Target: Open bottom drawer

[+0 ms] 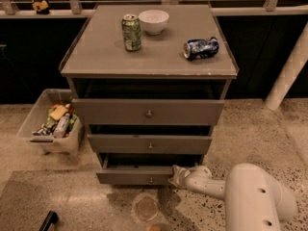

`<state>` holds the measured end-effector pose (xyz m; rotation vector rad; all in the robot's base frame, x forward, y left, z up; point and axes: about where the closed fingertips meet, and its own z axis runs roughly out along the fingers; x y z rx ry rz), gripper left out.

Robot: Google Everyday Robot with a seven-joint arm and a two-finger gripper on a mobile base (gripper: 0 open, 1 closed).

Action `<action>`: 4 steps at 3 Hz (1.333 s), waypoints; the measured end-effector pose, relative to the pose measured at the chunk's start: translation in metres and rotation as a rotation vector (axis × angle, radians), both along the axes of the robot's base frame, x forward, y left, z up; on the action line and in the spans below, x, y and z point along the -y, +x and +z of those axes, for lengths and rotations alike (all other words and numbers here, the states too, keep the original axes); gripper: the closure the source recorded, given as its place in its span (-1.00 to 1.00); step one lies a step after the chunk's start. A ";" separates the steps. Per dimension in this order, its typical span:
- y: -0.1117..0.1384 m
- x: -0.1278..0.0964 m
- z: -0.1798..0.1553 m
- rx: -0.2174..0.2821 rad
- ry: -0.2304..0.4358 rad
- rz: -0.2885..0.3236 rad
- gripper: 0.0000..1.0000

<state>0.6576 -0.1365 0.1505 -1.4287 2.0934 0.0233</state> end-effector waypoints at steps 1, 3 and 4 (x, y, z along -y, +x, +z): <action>-0.013 -0.003 0.005 -0.024 0.012 -0.006 1.00; -0.017 -0.002 0.004 -0.030 0.008 -0.001 1.00; -0.028 0.004 0.001 -0.037 0.005 0.005 1.00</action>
Offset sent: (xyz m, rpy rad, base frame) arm -0.4942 -0.0708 -0.0809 -0.1493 0.0376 -0.2495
